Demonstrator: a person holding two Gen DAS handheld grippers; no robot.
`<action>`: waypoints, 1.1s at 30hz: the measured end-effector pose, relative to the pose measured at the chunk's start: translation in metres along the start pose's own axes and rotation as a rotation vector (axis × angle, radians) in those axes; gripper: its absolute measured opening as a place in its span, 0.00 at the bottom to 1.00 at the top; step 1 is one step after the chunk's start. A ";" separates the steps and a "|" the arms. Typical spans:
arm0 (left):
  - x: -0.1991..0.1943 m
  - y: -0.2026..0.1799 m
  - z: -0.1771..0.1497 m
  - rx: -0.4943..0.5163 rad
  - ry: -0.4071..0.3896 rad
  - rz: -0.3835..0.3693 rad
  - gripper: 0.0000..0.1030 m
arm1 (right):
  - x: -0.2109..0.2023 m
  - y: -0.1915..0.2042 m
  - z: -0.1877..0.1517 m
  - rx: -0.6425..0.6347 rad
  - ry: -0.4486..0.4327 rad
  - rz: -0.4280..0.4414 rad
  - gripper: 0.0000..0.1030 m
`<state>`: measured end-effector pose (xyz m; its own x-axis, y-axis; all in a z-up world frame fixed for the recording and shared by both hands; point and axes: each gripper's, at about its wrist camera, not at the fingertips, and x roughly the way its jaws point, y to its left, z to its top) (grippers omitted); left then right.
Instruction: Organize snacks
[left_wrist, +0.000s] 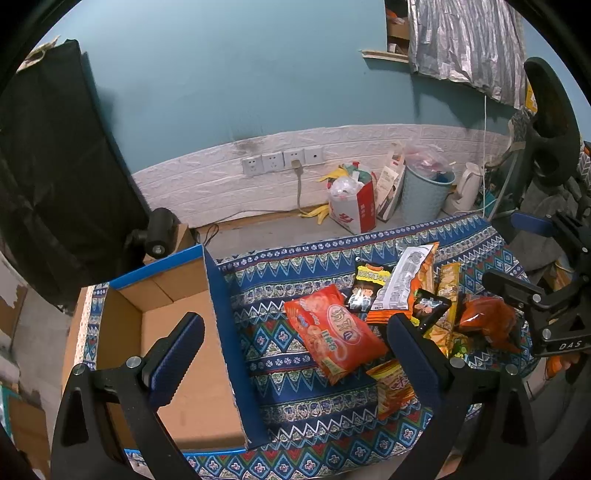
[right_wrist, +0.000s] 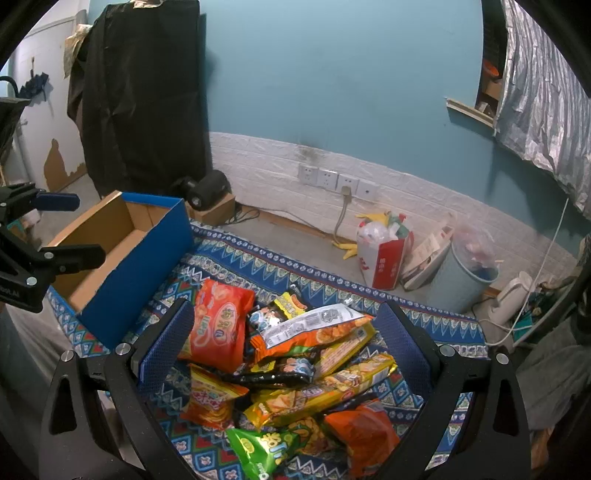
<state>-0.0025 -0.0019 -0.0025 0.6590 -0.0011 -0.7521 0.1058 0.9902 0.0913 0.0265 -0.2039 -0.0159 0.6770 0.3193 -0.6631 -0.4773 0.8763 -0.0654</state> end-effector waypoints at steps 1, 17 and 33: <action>0.000 0.000 0.000 -0.002 0.001 -0.002 0.98 | 0.000 0.000 0.000 0.001 -0.001 0.000 0.95; 0.001 0.001 0.000 -0.005 0.011 -0.008 0.98 | 0.001 0.001 0.000 -0.001 0.004 0.004 0.95; 0.002 0.001 -0.001 -0.007 0.014 -0.008 0.98 | 0.001 0.002 -0.001 -0.005 0.005 0.006 0.95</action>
<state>-0.0017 -0.0006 -0.0049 0.6478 -0.0069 -0.7618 0.1059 0.9911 0.0811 0.0263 -0.2022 -0.0174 0.6716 0.3227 -0.6670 -0.4840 0.8726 -0.0652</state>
